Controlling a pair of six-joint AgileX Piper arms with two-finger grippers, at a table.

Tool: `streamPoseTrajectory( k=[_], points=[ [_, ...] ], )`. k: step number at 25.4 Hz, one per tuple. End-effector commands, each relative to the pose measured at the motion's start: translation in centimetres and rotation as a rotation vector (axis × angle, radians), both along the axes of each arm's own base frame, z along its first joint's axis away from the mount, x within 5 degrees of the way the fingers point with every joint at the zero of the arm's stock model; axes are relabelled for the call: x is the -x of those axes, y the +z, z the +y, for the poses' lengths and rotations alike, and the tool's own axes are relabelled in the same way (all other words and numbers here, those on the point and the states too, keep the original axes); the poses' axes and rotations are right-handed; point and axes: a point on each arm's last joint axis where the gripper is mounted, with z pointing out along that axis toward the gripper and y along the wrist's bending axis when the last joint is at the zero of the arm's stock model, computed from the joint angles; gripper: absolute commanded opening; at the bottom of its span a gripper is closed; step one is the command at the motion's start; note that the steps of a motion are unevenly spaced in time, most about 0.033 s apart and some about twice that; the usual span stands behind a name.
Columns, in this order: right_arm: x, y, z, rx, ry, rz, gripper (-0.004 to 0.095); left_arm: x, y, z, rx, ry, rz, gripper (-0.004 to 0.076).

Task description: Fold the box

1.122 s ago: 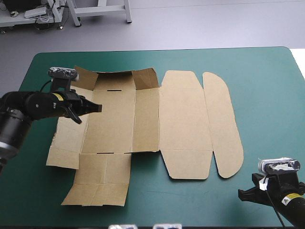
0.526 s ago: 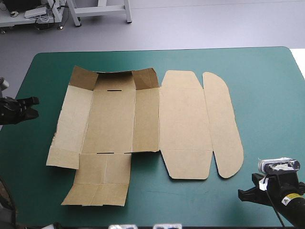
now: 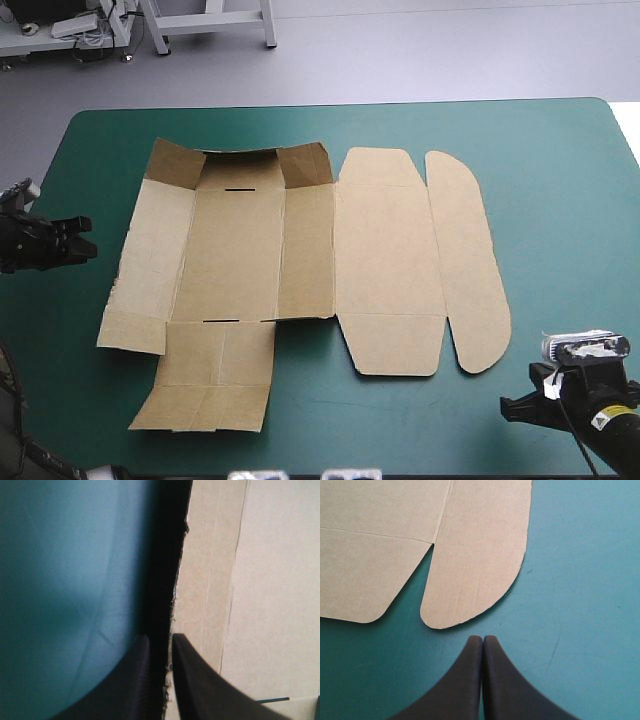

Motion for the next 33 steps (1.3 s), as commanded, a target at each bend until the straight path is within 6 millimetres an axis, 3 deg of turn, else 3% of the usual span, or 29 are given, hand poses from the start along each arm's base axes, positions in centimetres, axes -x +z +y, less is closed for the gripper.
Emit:
streamPoseTrajectory(
  k=[1, 4, 6, 16, 22, 33],
  points=[
    [-0.4, 1.2, 0.0, -0.001, -0.004, -0.077, -0.0018, 0.5, 2.3, -0.8, 0.031, -0.036, -0.042, 0.0347],
    [-0.4, 1.2, 0.0, 0.000, -0.005, -0.079, -0.0018, 0.5, 2.2, -0.8, 0.034, -0.035, -0.042, 0.0541],
    [-0.5, 1.2, 0.0, 0.000, -0.006, -0.082, -0.0018, 0.3, 2.1, -0.8, 0.049, -0.031, -0.044, 0.0587],
    [-0.5, 1.2, -0.1, -0.002, -0.010, -0.086, -0.0018, -0.1, 0.7, -0.7, 0.064, -0.054, -0.014, 0.0526],
    [-0.5, 1.2, -0.1, -0.009, -0.015, -0.089, -0.0018, -1.2, -2.8, -4.6, 0.113, -0.220, 0.079, 0.0525],
    [-0.4, 1.1, 0.0, -0.010, -0.012, -0.077, -0.0018, -3.2, -4.5, -8.6, 0.213, -0.299, 0.106, 0.0525]
  ],
)
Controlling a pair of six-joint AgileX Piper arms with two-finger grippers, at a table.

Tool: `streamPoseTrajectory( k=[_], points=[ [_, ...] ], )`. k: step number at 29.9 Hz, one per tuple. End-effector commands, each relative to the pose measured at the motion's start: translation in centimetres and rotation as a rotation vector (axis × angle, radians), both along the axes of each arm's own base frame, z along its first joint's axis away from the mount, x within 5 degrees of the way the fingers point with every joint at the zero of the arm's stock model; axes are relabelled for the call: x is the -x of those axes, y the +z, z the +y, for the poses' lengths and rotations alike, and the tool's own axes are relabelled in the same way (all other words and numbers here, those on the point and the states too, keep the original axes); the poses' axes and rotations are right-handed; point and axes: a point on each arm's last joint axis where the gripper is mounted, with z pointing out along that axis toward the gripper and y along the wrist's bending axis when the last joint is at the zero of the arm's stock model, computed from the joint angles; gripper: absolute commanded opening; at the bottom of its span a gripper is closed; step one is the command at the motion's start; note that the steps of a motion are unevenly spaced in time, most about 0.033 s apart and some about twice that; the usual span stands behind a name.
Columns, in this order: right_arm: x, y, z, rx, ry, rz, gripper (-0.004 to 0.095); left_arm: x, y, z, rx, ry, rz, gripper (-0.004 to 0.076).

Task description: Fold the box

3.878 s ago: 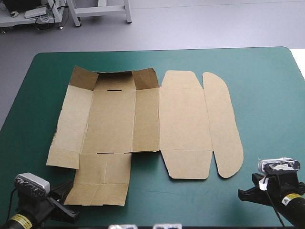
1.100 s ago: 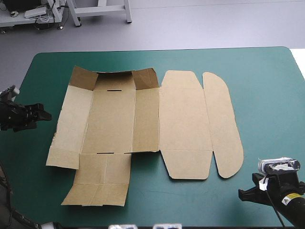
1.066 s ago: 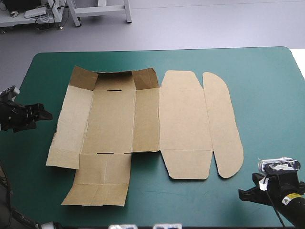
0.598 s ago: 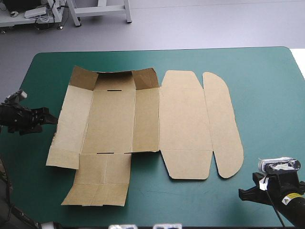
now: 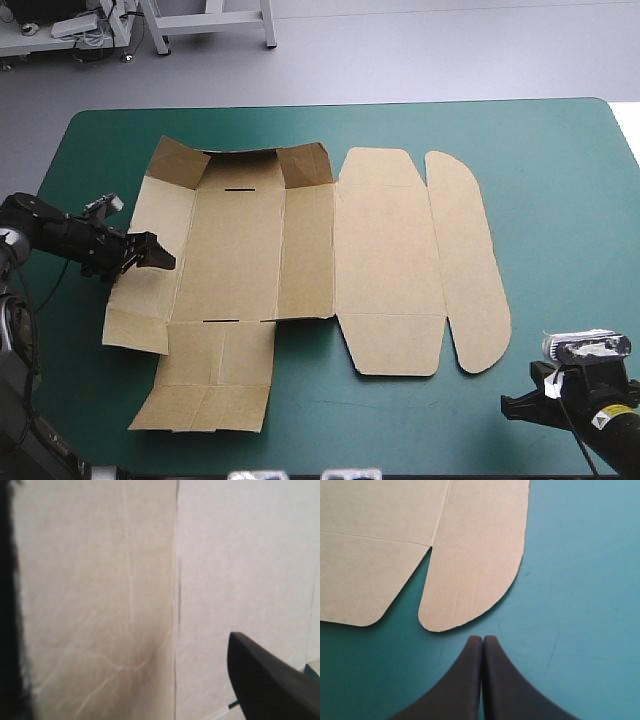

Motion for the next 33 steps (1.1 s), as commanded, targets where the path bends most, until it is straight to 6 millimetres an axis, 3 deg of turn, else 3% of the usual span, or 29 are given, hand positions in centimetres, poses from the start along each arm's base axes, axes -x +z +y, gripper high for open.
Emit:
streamPoseTrajectory(
  k=[1, 4, 7, 11, 17, 22, 28, 33],
  points=[
    [-0.4, 1.1, 0.0, -0.012, -0.007, -0.068, -0.0018, 0.1, 1.9, -1.7, 0.092, -0.042, -0.001, 0.0525],
    [-0.4, 1.1, 0.0, -0.012, -0.007, -0.068, -0.0018, 0.0, 1.5, -1.8, 0.094, -0.047, 0.009, 0.0491],
    [-0.4, 1.1, 0.0, -0.012, -0.007, -0.068, -0.0018, 0.1, 1.4, -1.7, 0.082, -0.041, 0.024, 0.0355],
    [-0.4, 1.2, 0.0, -0.012, -0.009, -0.077, -0.0018, 0.3, 1.1, -1.4, 0.041, -0.055, 0.045, -0.0013],
    [-0.5, 1.2, 0.0, -0.012, -0.011, -0.087, -0.0018, 0.2, 1.2, -1.4, 0.029, -0.064, 0.036, -0.0009],
    [-0.5, 1.2, 0.0, -0.012, -0.011, -0.085, -0.0018, -0.1, 3.0, -1.3, -0.010, -0.101, -0.041, -0.0009],
    [-0.5, 1.2, 0.0, -0.012, -0.011, -0.085, -0.0018, -0.3, 7.4, -4.1, -0.152, -0.276, -0.227, -0.0009],
    [-0.5, 1.2, 0.0, -0.012, -0.011, -0.085, -0.0018, -0.2, 11.6, -8.1, -0.338, -0.511, -0.416, -0.0009]
  ],
)
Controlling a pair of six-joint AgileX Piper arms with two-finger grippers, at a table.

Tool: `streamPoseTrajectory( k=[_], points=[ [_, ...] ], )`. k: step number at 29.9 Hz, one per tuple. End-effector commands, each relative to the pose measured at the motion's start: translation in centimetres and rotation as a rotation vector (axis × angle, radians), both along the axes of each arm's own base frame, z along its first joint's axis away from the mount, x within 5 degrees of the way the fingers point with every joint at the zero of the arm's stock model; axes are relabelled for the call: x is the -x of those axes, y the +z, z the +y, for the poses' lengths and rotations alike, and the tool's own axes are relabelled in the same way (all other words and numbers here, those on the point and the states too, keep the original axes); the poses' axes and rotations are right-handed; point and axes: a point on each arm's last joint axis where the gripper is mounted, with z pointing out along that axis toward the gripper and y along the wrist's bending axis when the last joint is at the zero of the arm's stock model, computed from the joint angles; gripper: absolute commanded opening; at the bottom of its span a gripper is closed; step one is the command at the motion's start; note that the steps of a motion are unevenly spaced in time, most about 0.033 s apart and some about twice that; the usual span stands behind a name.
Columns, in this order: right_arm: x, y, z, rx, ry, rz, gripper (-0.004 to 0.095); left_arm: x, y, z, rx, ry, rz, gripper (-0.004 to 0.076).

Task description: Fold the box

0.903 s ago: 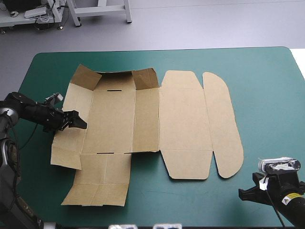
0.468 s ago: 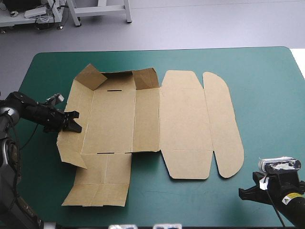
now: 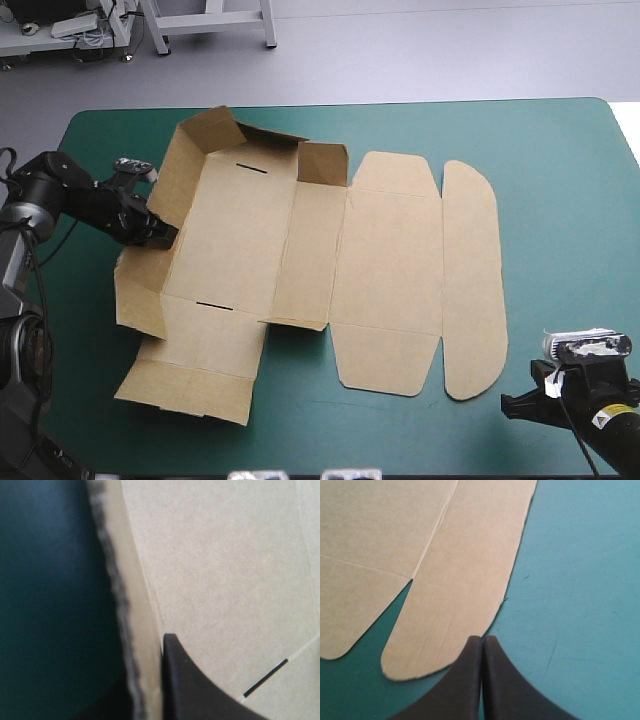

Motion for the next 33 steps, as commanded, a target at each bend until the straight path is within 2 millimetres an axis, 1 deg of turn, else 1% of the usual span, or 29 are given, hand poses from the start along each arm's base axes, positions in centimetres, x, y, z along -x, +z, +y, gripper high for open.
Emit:
streamPoseTrajectory(
  k=[1, 9, 12, 16, 20, 23, 26, 33],
  points=[
    [-0.4, 1.2, 0.0, -0.011, -0.008, -0.076, -0.0018, 1.0, 5.4, -3.3, -0.074, -0.186, -0.179, -0.0009],
    [-0.4, 1.2, 0.0, -0.011, -0.008, -0.076, -0.0018, 0.6, 12.3, -10.1, -0.290, -0.371, -0.563, -0.0009],
    [-0.4, 1.2, 0.0, -0.013, -0.008, -0.076, -0.0018, 1.2, 14.6, -13.1, -0.370, -0.478, -0.712, -0.0009],
    [-0.4, 1.2, 0.0, -0.015, -0.007, -0.076, -0.0018, 2.8, 16.5, -16.9, -0.475, -0.627, -0.851, -0.0009],
    [-0.4, 1.2, 0.1, -0.019, -0.007, -0.076, -0.0018, 4.8, 16.8, -20.4, -0.559, -0.751, -0.912, -0.0009],
    [-0.4, 1.2, 0.1, -0.019, -0.007, -0.076, -0.0018, 5.8, 16.8, -22.5, -0.581, -0.759, -0.947, -0.0009],
    [-0.4, 1.2, 0.1, -0.019, -0.007, -0.076, -0.0018, 6.3, 16.5, -23.7, -0.591, -0.762, -0.951, -0.0009],
    [-0.4, 1.2, 0.1, -0.019, -0.007, -0.076, -0.0018, 8.3, 15.9, -26.1, -0.533, -0.780, -0.929, -0.0009]
  ],
)
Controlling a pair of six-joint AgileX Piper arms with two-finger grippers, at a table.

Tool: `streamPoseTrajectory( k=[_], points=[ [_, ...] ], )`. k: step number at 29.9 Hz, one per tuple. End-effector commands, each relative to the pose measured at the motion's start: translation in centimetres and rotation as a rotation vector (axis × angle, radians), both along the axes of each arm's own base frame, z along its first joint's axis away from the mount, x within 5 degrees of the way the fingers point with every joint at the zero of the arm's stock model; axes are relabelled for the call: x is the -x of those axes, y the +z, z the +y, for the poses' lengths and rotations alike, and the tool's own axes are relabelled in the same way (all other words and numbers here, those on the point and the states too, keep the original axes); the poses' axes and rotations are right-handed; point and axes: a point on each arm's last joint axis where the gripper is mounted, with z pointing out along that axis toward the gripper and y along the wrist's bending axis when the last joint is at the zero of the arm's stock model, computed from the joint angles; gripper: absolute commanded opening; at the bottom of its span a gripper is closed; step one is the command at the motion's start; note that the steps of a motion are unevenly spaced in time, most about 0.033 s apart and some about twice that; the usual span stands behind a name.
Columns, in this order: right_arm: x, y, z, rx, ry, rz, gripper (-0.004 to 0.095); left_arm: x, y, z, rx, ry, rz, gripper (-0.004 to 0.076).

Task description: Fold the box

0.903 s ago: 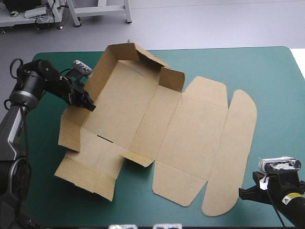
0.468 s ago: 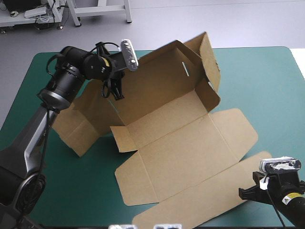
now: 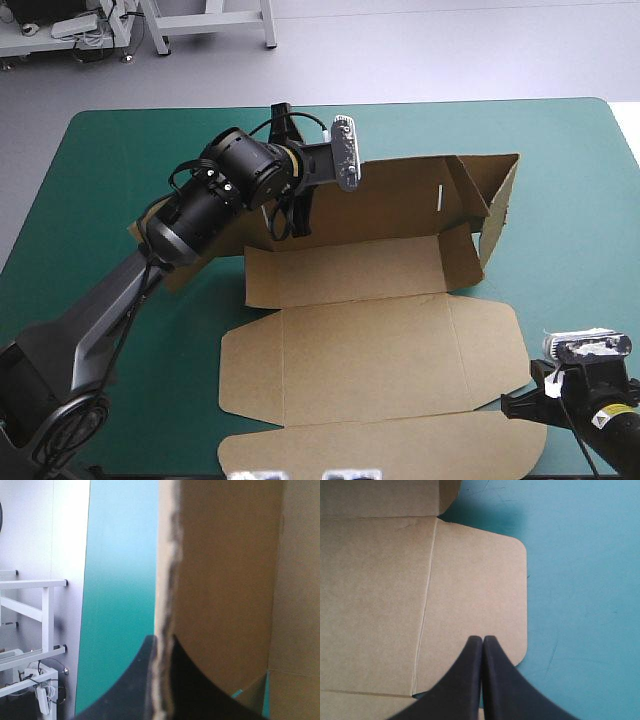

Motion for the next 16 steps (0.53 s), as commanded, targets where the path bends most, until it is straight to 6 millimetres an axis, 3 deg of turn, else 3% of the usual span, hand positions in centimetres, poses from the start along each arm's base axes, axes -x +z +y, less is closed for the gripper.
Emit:
streamPoseTrajectory(
  k=[1, 5, 16],
  points=[
    [-0.4, 1.2, 0.1, -0.018, -0.007, -0.076, -0.0018, 1.9, 2.6, -0.6, 0.085, -0.031, -0.101, -0.0009],
    [-0.4, 1.2, 0.1, -0.018, -0.007, -0.076, -0.0018, 3.0, 1.2, -2.3, 0.057, -0.071, -0.108, -0.0009],
    [-0.4, 1.2, 0.1, -0.018, -0.007, -0.076, -0.0018, 5.2, -5.3, -5.1, -0.045, 0.040, -0.305, -0.0009]
  ],
)
